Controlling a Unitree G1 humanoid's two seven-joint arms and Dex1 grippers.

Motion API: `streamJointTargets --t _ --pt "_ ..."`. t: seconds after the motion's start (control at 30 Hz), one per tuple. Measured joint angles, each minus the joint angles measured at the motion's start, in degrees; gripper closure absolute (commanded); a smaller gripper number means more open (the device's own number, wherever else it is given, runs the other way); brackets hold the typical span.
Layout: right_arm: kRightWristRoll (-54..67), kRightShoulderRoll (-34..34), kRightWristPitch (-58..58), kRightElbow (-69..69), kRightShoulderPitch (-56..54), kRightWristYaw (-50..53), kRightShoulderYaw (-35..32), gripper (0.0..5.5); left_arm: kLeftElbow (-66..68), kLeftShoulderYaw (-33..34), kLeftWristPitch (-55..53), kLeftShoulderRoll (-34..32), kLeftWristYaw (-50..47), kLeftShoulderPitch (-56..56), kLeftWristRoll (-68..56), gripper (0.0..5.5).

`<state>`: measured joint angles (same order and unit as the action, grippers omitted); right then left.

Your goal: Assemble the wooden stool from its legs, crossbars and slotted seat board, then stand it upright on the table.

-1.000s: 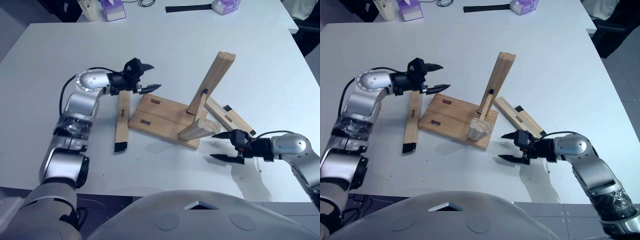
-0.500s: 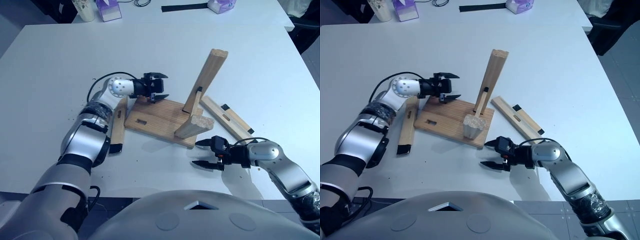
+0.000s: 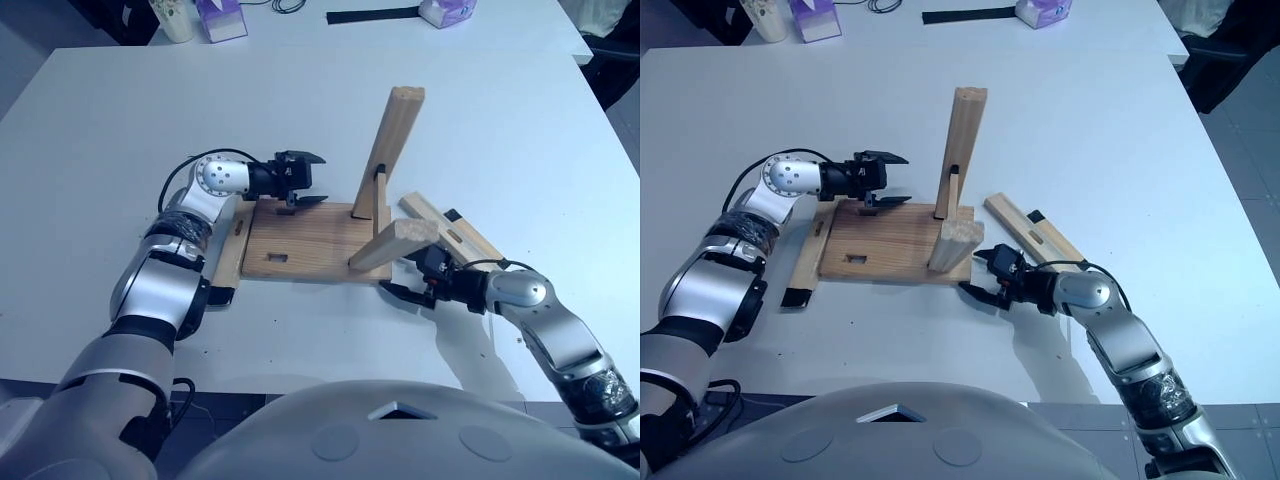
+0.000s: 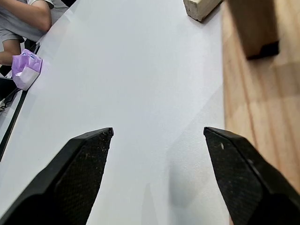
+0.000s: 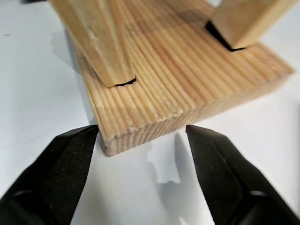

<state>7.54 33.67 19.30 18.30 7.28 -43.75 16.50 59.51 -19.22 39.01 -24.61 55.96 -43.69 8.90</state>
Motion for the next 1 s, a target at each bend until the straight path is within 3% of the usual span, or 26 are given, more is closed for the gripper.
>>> streamJointTargets --t 0.3,0.63,1.0 --pt "-4.82 -4.54 -6.79 -5.14 -4.93 5.5 -1.52 2.07 -2.96 1.13 -1.19 -1.48 2.52 2.14 -1.48 1.9" --pt "-5.39 -7.03 -8.87 -7.86 -7.85 8.1 -3.65 2.07 -9.13 2.82 -11.69 -0.14 7.87 4.0 -5.86 1.9" --pt "-0.83 5.83 -2.81 4.84 -0.77 -5.55 -5.14 2.07 -16.69 8.24 -18.89 -4.8 9.1 6.1 -9.01 1.9"
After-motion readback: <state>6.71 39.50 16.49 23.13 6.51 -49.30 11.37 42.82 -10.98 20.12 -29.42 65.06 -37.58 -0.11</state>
